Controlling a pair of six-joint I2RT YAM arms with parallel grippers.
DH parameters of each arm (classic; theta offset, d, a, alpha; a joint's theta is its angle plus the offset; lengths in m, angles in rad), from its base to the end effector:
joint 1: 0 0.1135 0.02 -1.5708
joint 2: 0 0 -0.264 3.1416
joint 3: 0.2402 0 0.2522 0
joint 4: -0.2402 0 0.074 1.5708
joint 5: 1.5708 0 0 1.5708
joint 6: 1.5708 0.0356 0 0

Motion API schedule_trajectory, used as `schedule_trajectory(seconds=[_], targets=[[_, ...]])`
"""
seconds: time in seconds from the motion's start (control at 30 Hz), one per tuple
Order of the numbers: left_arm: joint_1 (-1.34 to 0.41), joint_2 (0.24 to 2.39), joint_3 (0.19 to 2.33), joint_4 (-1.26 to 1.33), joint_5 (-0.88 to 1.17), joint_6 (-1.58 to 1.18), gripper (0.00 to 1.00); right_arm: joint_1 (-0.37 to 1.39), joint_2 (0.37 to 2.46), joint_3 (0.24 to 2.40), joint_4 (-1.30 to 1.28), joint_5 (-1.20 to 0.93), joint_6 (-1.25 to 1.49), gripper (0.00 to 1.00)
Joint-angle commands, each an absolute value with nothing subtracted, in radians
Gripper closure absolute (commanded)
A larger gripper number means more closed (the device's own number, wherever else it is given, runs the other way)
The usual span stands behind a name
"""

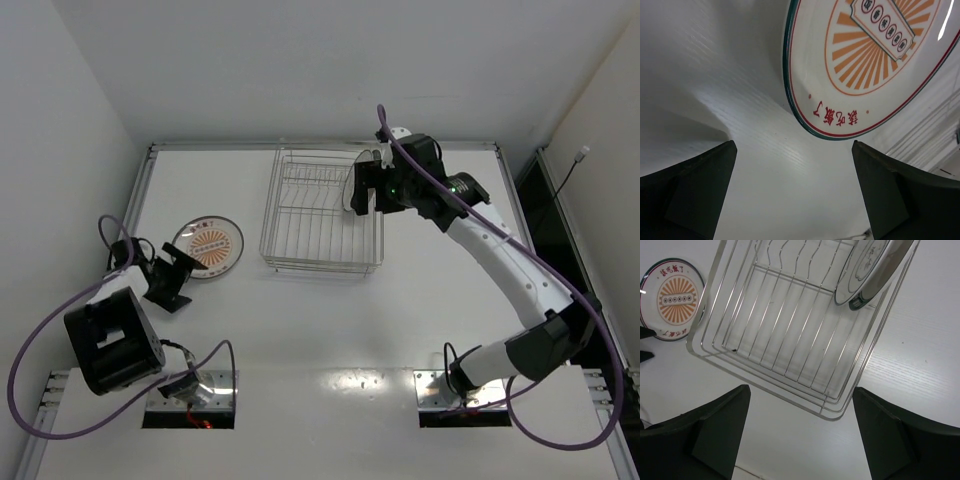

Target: Load the plates into the dish rack

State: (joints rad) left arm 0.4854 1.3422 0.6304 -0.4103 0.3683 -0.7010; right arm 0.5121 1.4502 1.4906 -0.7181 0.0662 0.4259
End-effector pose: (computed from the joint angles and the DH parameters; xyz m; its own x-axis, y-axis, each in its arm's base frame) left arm 0.2106 0.0966 0.1595 -0.4174 -0.9005 -0.1223 -0.7411 0.4152 -0.5277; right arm 0.2765 0.1527 0.3768 -0.6812 0.0900 -0.7266 -0.1785 0.9420 0.2841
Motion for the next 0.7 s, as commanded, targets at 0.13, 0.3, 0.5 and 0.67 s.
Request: schedule_trajectory(seconds=[0.13,0.3,0.5,0.67], targets=[[0.541,1.333,0.503,-0.051,0.583,-0.848,0.00,0.508,1.388,1.532,-0.680,0.005,0.368,0.18],[0.551,1.376,0.451,0.093,0.574,-0.926,0.14,0.508,1.358,1.552,-0.690,-0.014,0.347,0.17],[0.551,1.442,0.419,0.187,0.551,-0.953,0.36,0.499,1.358,1.626,-0.762,0.071,0.293,0.13],[0.551,1.535,0.410,0.268,0.560,-1.014,0.48,0.489,1.348,1.678,-0.773,0.060,0.284,0.13]])
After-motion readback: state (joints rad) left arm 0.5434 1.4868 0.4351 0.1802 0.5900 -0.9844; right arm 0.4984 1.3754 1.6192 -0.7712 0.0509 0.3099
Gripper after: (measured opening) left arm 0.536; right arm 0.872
